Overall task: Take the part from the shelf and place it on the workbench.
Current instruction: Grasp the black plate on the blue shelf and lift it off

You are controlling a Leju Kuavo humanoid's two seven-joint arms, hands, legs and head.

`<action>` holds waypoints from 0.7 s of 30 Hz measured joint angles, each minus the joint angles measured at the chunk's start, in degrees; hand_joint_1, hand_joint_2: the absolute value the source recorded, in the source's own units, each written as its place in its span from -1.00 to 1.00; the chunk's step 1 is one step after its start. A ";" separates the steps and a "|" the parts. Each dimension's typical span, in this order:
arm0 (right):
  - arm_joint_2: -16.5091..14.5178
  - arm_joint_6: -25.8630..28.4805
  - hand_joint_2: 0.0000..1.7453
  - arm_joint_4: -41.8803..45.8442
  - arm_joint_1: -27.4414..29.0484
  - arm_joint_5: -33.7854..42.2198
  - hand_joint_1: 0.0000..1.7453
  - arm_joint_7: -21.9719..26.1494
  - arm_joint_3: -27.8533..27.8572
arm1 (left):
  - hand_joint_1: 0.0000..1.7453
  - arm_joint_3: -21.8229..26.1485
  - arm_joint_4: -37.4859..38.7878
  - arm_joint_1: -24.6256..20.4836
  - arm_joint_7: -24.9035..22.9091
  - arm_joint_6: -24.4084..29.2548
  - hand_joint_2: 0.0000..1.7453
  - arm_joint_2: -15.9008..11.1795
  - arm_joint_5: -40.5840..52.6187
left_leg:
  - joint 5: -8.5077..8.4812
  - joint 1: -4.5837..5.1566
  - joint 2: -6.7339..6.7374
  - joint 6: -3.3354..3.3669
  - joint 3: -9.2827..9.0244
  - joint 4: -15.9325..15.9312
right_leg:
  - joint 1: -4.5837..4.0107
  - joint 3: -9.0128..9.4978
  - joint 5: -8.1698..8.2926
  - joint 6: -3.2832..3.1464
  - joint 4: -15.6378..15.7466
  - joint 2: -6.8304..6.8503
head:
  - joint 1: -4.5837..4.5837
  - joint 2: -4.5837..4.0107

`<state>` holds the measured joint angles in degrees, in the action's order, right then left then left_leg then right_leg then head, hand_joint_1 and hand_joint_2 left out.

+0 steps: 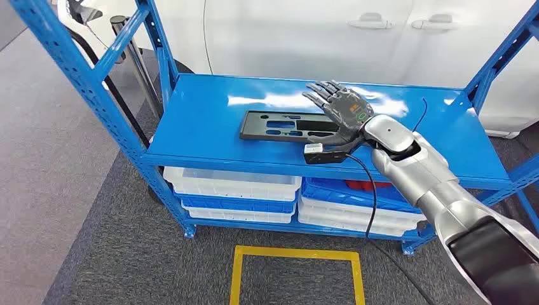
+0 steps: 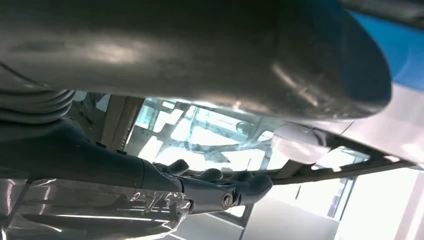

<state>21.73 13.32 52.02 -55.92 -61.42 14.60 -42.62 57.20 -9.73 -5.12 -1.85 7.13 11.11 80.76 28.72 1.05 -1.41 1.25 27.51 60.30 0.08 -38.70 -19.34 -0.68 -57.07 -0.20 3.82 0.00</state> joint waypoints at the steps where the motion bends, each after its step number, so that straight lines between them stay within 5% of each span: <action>1: 0.00 -0.06 -1.00 0.01 -0.04 -0.01 -1.00 0.00 0.00 | -1.00 -0.01 -0.01 -0.07 0.03 -0.02 -1.00 0.00 -0.01 | -0.63 -0.02 0.12 -0.22 1.01 1.85 | 0.06 0.40 -0.24 -0.13 0.16 -0.01 | 0.01 0.00; 3: 0.00 -0.38 -1.00 -0.02 -0.08 -0.02 -1.00 0.00 -0.01 | -1.00 -0.02 -0.02 -0.19 0.24 -0.07 -1.00 -0.01 -0.16 | -0.78 -0.28 0.35 -0.85 4.49 7.21 | 0.20 1.46 -1.05 -0.48 0.50 -0.01 | 0.02 0.00; 5: -0.01 -0.89 0.00 -0.19 0.06 -0.03 -1.00 0.00 -0.05 | -1.00 -0.01 -0.02 -0.20 0.69 -0.18 -1.00 -0.02 -0.34 | 2.69 -0.68 0.56 -1.53 8.97 12.53 | 0.26 2.78 -2.32 -0.69 0.64 -0.02 | 0.02 0.00; 7: -0.01 -1.16 1.00 -0.50 0.26 -0.28 -1.00 0.02 -0.09 | -1.00 0.00 -0.02 -0.21 1.09 -0.36 -1.00 -0.05 -0.39 | 6.81 -0.95 0.74 -1.80 11.54 13.17 | 0.29 4.29 -3.68 -0.65 0.62 -0.05 | 0.02 0.00; 8: -0.03 -1.17 1.00 -0.81 0.32 -0.69 -1.00 0.01 -0.12 | -1.00 0.00 -0.02 -0.23 1.22 -0.45 -1.00 -0.05 -0.42 | 6.67 -1.01 0.82 -1.78 11.86 11.37 | 0.27 5.17 -4.37 -0.59 0.61 -0.05 | 0.02 0.00; 9: -0.05 -1.14 1.00 -1.23 0.35 -1.31 -1.00 -0.06 -0.17 | -1.00 0.00 -0.02 -0.24 1.31 -0.51 -1.00 -0.05 -0.45 | 4.46 -1.03 0.88 -1.65 11.56 8.20 | 0.24 6.09 -5.08 -0.52 0.60 -0.03 | 0.02 0.00; 11: -0.19 -1.17 1.00 -2.69 0.35 -2.91 -1.00 -0.24 -0.44 | -1.00 0.00 -0.02 -0.18 1.38 -0.58 -1.00 -0.07 -0.55 | -3.41 -0.83 0.95 -1.01 10.50 0.58 | 0.12 7.42 -6.32 -0.27 0.53 0.01 | 0.02 0.00; 13: -0.43 -2.03 1.00 -4.84 0.32 -4.35 -1.00 0.07 -0.95 | -1.00 0.00 -0.03 -0.15 1.42 -0.62 -1.00 -0.09 -0.67 | -8.07 -0.51 0.96 -0.22 10.11 -3.18 | 0.06 7.72 -7.19 0.31 0.39 -0.09 | 0.01 0.00; 17: -0.61 -6.12 1.00 -8.83 -0.34 -5.01 -1.00 2.55 -2.10 | -1.00 0.00 -0.05 -0.23 1.32 -0.67 -1.00 -0.09 -0.98 | -8.38 -0.46 0.87 1.06 9.31 -4.17 | 0.22 7.44 -8.99 1.67 -0.81 -0.08 | 0.00 0.00; 21: -0.56 -10.84 1.00 -11.42 -0.99 -2.66 -1.00 4.16 -3.55 | -1.00 0.00 -0.07 -0.34 1.20 -0.76 -1.00 -0.08 -1.03 | -7.59 -0.60 0.84 1.72 8.17 -4.55 | 0.52 0.17 -14.42 2.40 -14.03 0.00 | -0.03 0.00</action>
<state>21.17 2.49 40.60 -56.91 -64.08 18.76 -46.17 57.20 -9.79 -5.46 -0.65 6.37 11.04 79.73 21.13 0.46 -0.57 2.97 35.68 55.75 0.60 -38.53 -33.76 1.72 -71.10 -0.20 3.79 0.00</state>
